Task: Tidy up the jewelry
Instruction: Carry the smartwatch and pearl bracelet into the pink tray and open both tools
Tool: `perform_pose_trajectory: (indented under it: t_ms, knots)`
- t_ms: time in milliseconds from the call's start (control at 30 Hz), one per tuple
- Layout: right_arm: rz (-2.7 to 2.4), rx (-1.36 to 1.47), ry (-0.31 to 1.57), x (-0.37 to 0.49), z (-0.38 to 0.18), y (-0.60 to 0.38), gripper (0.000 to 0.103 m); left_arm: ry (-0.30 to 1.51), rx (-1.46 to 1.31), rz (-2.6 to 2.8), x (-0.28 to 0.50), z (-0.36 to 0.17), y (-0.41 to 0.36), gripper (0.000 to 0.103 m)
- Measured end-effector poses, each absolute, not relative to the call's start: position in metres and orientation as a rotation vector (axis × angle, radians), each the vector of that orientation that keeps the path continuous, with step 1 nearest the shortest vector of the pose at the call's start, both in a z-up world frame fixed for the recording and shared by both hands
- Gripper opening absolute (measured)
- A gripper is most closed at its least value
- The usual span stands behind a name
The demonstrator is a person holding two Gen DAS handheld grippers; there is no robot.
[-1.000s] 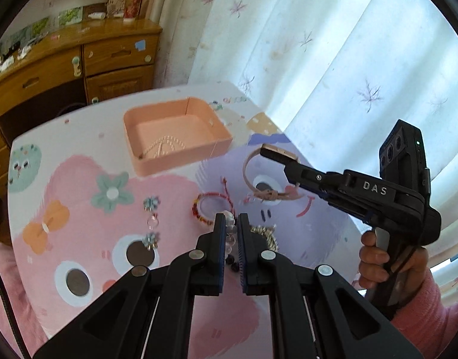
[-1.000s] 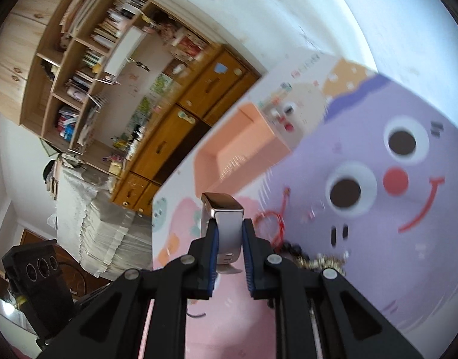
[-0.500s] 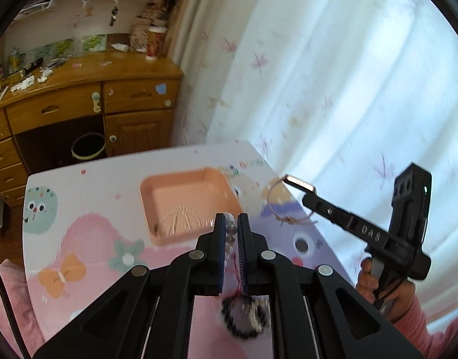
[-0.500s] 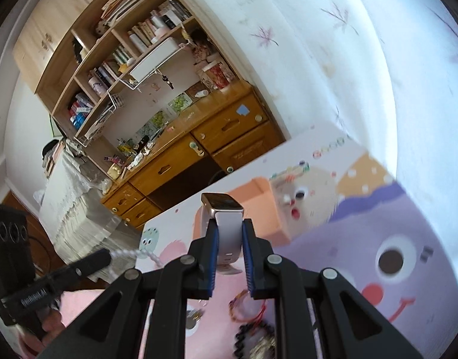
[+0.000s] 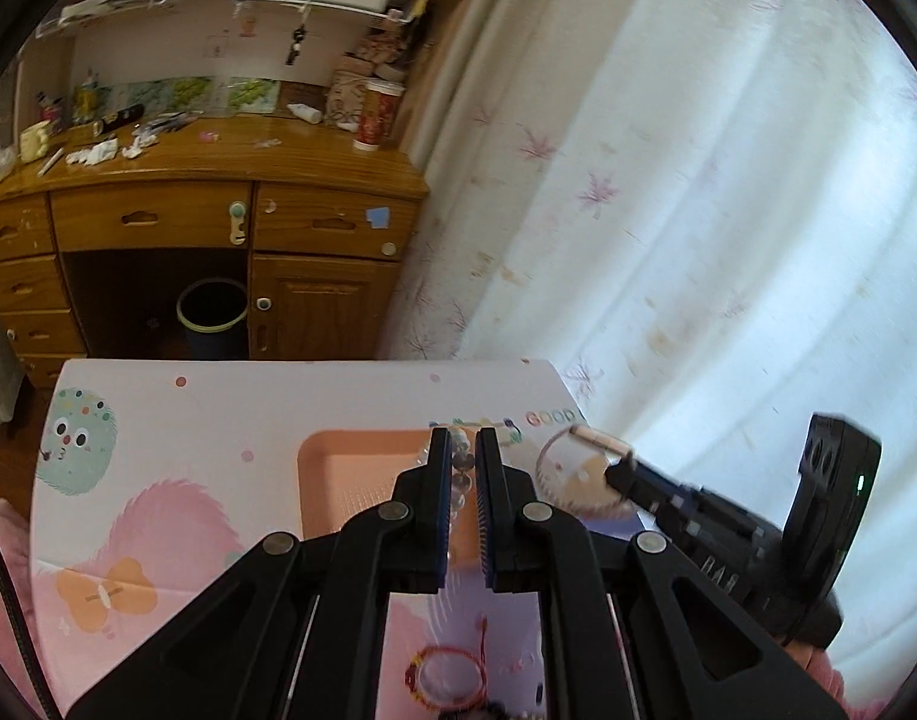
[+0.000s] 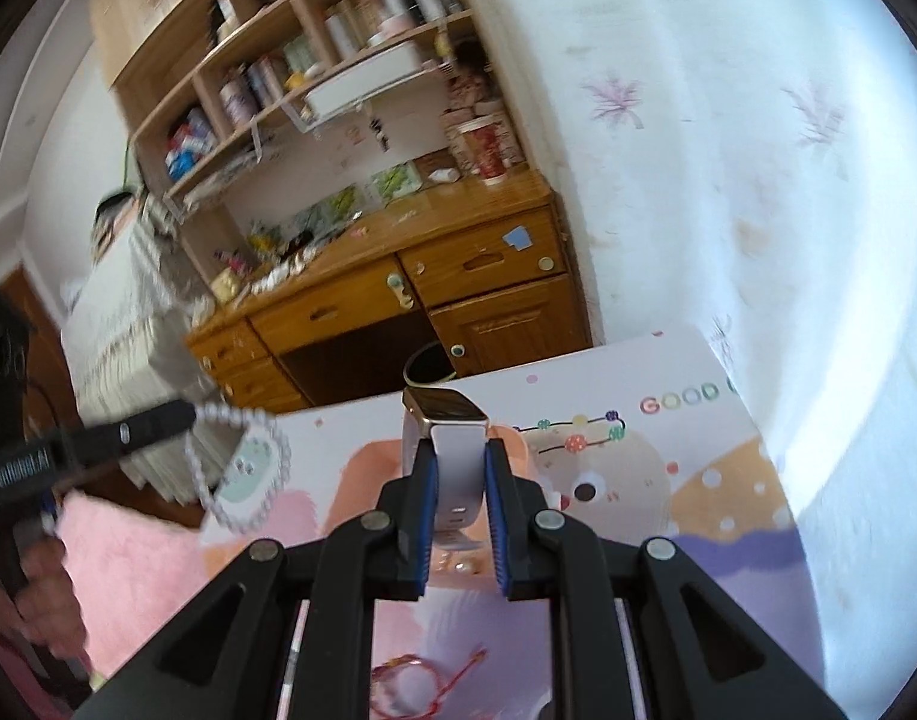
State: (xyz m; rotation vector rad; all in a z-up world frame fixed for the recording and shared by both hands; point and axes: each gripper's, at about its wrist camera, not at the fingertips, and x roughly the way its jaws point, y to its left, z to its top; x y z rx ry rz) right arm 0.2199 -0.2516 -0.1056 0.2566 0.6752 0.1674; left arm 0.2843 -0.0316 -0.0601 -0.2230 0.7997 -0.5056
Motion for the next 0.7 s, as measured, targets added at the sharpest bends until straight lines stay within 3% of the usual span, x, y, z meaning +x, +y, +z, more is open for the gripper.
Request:
perform_pose_trajectory:
  t_ms: [467, 533, 633, 700]
  knots:
    - [0.277, 0.023, 0.810, 0.248, -0.176, -0.218, 0.016, 0.929, -0.303, -0.382, 0.313, -0.155, -0.041, 0.006]
    - [0.273, 0.032, 0.827, 0.250, -0.176, -0.219, 0.017, 0.962, -0.297, -0.375, 0.314, -0.157, -0.041, 0.009]
    - [0.283, 0.082, 0.810, 0.249, -0.167, -0.227, 0.020, 0.983, -0.282, -0.374, 0.314, -0.151, -0.042, 0.023]
    - [0.281, 0.124, 0.790, 0.247, -0.159, -0.233, 0.031, 0.967, -0.256, -0.378, 0.311, -0.142, -0.043, 0.030]
